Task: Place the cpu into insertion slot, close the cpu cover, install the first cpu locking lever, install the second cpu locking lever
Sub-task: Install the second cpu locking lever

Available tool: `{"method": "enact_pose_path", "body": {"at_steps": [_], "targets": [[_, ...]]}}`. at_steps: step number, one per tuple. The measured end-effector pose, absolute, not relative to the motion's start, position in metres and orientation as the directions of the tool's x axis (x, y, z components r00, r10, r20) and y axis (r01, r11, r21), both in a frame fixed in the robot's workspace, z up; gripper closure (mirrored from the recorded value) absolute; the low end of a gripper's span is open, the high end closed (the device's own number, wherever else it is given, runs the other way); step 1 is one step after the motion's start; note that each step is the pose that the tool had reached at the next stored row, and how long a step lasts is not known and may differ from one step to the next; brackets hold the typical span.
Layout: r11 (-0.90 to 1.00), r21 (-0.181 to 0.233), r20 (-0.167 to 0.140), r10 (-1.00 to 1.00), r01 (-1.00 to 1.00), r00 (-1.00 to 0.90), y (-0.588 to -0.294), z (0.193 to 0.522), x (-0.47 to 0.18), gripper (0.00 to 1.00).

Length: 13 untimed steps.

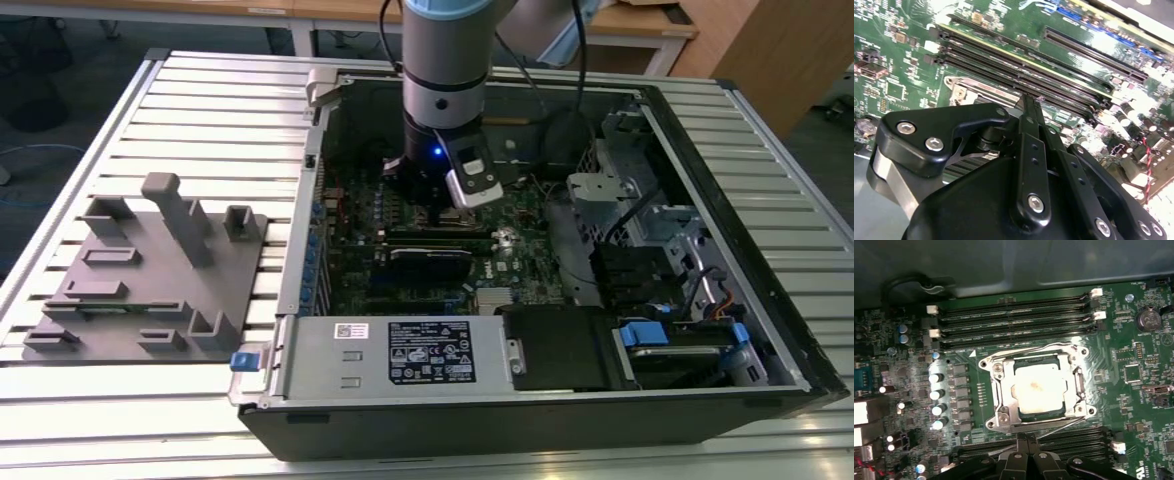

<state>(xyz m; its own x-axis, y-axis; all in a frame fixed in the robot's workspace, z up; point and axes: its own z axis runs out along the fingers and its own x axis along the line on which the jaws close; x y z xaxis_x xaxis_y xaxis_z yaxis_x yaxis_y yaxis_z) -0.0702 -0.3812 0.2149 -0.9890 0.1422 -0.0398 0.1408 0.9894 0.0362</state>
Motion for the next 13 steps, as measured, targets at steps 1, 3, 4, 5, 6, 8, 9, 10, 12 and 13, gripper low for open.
{"method": "enact_pose_path", "body": {"at_steps": [1, 3, 4, 5, 6, 8, 9, 10, 12, 13], "targets": [[0.989, 0.036, -0.04, 0.142, 0.141, -0.989, -0.381, 0.215, -0.072, 0.9], [0.989, 0.036, -0.04, 0.143, 0.141, -0.989, -0.381, 0.215, -0.075, 0.9], [0.989, 0.036, -0.04, 0.143, 0.141, -0.989, -0.381, 0.215, -0.076, 0.9], [0.989, 0.037, -0.04, 0.143, 0.142, -0.989, -0.381, 0.214, -0.077, 0.9], [0.989, 0.036, -0.04, 0.143, 0.142, -0.989, -0.381, 0.214, -0.078, 0.9], [0.989, 0.036, -0.04, 0.144, 0.142, -0.989, -0.381, 0.213, -0.079, 0.9], [0.989, 0.036, -0.04, 0.144, 0.142, -0.989, -0.381, 0.212, -0.079, 0.9], [0.989, 0.036, -0.04, 0.144, 0.142, -0.989, -0.381, 0.212, -0.08, 0.9], [0.989, 0.036, -0.04, 0.144, 0.142, -0.989, -0.381, 0.211, -0.081, 0.9], [0.989, 0.036, -0.04, 0.144, 0.142, -0.989, -0.381, 0.211, -0.082, 0.9]]}}
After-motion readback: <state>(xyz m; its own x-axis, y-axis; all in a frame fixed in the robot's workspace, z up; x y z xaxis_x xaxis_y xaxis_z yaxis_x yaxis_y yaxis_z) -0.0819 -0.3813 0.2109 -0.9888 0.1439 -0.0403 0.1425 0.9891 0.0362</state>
